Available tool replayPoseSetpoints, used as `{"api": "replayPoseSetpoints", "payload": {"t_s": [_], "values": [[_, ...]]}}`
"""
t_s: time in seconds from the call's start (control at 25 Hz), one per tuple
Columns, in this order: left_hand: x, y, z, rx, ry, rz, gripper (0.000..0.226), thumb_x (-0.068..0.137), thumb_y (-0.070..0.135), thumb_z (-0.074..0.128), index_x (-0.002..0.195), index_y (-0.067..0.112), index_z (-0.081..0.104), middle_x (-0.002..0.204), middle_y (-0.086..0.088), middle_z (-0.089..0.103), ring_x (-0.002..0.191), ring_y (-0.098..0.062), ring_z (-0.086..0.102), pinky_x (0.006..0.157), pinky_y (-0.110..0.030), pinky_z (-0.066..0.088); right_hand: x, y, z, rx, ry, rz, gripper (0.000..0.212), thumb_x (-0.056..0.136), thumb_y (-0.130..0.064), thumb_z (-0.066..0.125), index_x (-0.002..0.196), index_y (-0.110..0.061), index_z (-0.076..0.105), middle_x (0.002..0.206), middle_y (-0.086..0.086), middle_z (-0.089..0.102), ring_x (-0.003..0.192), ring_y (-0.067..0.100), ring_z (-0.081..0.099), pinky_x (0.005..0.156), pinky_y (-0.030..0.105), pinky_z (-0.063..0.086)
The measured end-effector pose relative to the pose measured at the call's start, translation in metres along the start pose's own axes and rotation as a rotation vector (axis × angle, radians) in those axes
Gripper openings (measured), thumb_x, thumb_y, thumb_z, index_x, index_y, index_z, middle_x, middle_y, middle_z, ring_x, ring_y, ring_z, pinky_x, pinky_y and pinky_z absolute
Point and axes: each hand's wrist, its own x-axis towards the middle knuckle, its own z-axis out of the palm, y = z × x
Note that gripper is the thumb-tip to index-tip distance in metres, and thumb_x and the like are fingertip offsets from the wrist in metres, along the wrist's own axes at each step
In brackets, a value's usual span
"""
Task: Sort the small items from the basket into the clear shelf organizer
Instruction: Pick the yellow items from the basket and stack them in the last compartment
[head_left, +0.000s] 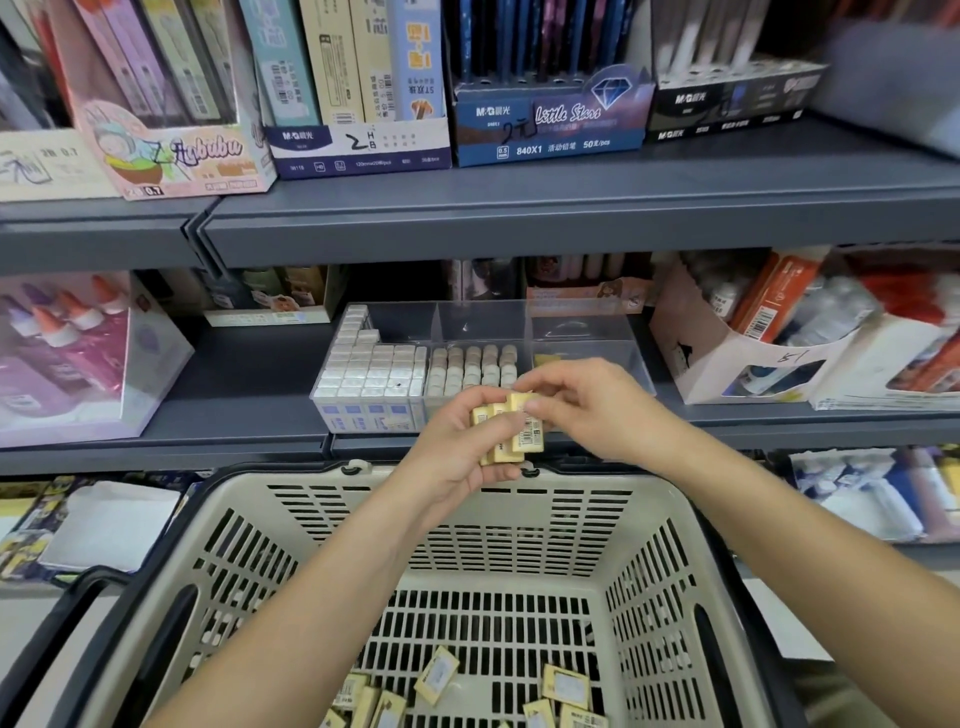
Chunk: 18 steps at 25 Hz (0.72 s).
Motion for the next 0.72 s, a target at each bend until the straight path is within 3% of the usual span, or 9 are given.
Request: {"api": "replayPoseSetpoints", "payload": {"t_s": [0.16, 0.32, 0.52, 0.72], "values": [[-0.004, -0.003, 0.006, -0.051, 0.006, 0.006, 0.019, 0.089, 0.005, 0.056, 0.103, 0.017, 0.061, 0.083, -0.006, 0.070, 0.069, -0.017, 0.067, 0.051, -0.026, 0.054, -0.006, 0.015, -0.023, 0.085, 0.059, 0.104, 0.016, 0.088, -0.014, 0.061, 0.102, -0.012, 0.067, 0.080, -0.008, 0.064, 0.072, 0.006, 0.063, 0.074, 0.020, 0.051], [-0.007, -0.002, 0.000, -0.098, 0.064, 0.015, 0.026, 0.092, -0.002, 0.049, 0.110, 0.016, 0.056, 0.084, -0.008, 0.071, 0.072, -0.020, 0.068, 0.051, -0.027, 0.055, 0.006, 0.032, -0.050, -0.330, 0.268, 0.078, 0.012, 0.086, -0.019, 0.063, 0.098, -0.022, 0.066, 0.083, -0.009, 0.064, 0.074, 0.006, 0.058, 0.073, 0.014, 0.042], [-0.012, -0.003, -0.003, -0.099, 0.072, 0.001, 0.025, 0.091, -0.003, 0.050, 0.112, 0.010, 0.052, 0.085, -0.010, 0.071, 0.070, -0.018, 0.069, 0.051, -0.027, 0.056, 0.021, 0.048, -0.036, -0.379, 0.016, 0.127, 0.010, 0.088, -0.019, 0.061, 0.096, -0.019, 0.067, 0.095, -0.002, 0.068, 0.081, 0.009, 0.057, 0.077, 0.020, 0.041], [-0.010, -0.002, 0.000, -0.092, 0.050, 0.020, 0.026, 0.088, 0.003, 0.058, 0.112, 0.005, 0.050, 0.097, -0.013, 0.070, 0.081, -0.019, 0.071, 0.054, -0.025, 0.057, 0.027, 0.056, -0.030, -0.411, -0.094, 0.100, 0.025, 0.095, -0.018, 0.046, 0.103, -0.011, 0.070, 0.110, 0.001, 0.068, 0.095, 0.013, 0.056, 0.080, 0.021, 0.038]]}}
